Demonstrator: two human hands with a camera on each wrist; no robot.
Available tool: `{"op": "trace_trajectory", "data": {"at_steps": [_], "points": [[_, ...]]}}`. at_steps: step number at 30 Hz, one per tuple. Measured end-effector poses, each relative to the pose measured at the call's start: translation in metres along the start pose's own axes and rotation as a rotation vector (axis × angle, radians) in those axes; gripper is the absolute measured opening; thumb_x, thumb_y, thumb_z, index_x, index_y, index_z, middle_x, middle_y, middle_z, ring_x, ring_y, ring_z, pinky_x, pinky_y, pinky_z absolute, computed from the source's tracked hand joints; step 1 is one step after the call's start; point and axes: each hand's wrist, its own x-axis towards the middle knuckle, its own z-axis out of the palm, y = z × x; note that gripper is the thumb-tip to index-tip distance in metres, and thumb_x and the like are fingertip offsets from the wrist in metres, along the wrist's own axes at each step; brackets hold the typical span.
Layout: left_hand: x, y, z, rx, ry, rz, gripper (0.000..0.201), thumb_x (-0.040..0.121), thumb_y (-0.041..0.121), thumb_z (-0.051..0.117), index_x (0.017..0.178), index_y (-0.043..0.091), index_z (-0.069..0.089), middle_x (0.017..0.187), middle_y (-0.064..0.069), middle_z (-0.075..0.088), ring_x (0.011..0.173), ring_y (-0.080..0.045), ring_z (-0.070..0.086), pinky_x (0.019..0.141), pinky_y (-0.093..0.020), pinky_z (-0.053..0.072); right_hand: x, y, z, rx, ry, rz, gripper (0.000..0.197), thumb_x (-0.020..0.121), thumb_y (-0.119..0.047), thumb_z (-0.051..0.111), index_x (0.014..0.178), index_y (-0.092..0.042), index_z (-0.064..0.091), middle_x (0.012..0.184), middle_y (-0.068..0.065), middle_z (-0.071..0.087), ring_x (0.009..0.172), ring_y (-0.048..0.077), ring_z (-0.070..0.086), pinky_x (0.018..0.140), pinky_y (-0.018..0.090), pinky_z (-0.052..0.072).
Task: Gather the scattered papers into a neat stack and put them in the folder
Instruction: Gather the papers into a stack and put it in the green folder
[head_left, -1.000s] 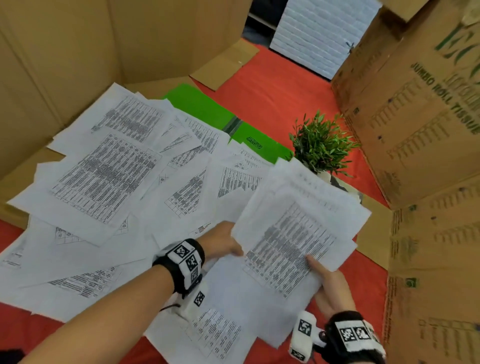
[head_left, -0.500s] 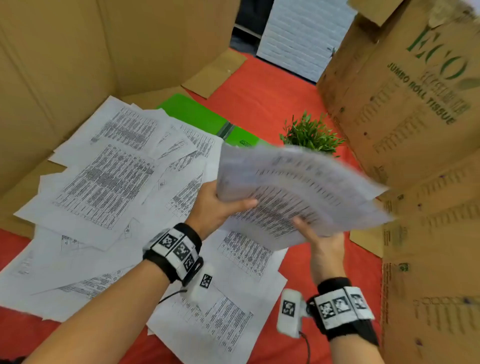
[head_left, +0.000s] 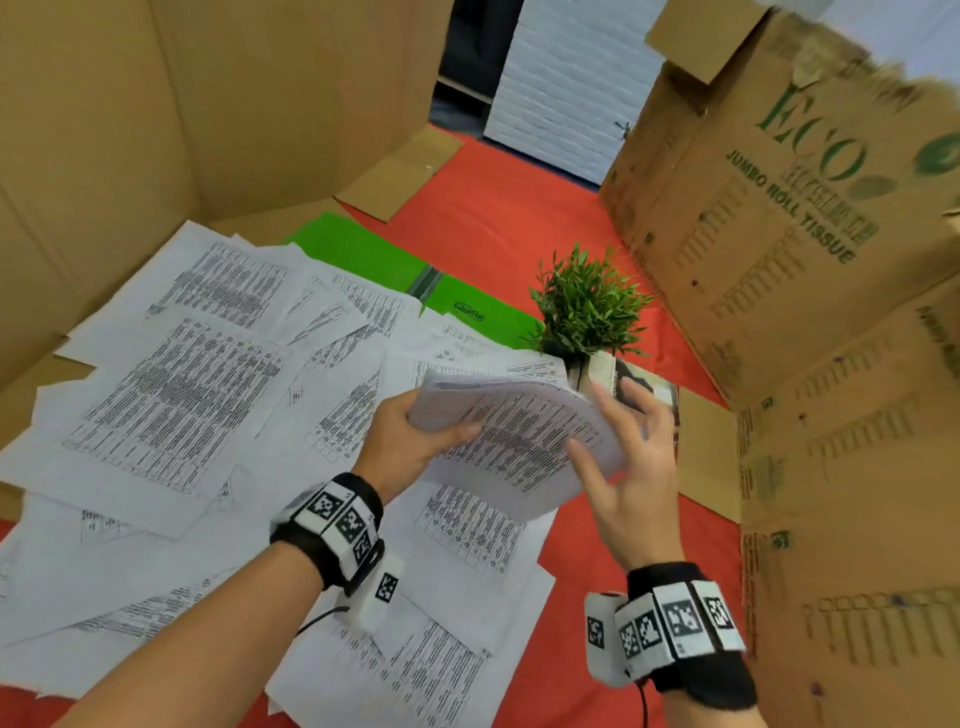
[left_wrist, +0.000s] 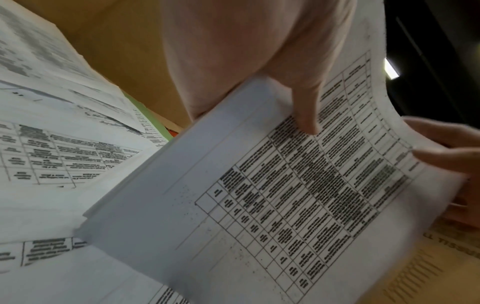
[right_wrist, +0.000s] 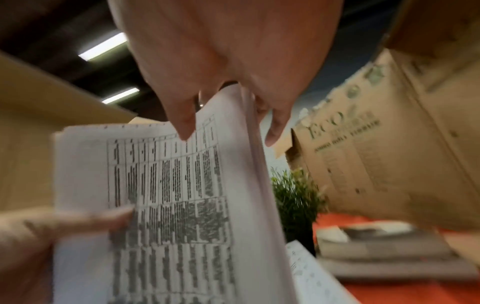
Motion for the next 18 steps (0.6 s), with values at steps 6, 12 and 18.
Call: {"op": "trace_trajectory", "data": {"at_steps": [6,12,18], "points": [[0.007,0.011,-0.004,-0.036,0.079,-0.032,0.026,0.078,0.014,0.078,0.101,0.003,0.072,0.094,-0.009,0.076,0.088,-0.022,0.072,0.082,-0.034,0.060,-0.022,0.016,0.006,0.572,0.196,0.666,0.121,0.056,-0.048,0.085,0.153,-0.040,0.013,0.154,0.000,0.034,0.126,0.012,0.052,0.109,0.044,0.043],[0.007,0.009,-0.009,-0.558,0.080,-0.254,0.049,0.074,0.018,0.076,0.120,0.005,0.065,0.120,-0.012,0.068,0.116,-0.029,0.062,0.097,-0.046,0.052,-0.055,0.025,0.032,1.116,-0.013,0.928,0.072,0.077,-0.030,0.077,0.140,-0.010,0.049,0.136,0.010,0.063,0.130,0.032,0.055,0.105,0.046,0.048],[0.002,-0.005,-0.044,-0.407,0.047,-0.340,0.057,0.069,0.007,0.076,0.123,-0.001,0.061,0.122,-0.018,0.068,0.118,-0.033,0.062,0.095,-0.042,0.053,-0.021,0.023,0.014,0.970,-0.008,0.743,0.035,0.089,-0.007,0.061,0.122,-0.018,0.063,0.120,0.004,0.072,0.107,0.017,0.070,0.081,0.029,0.060]]}}
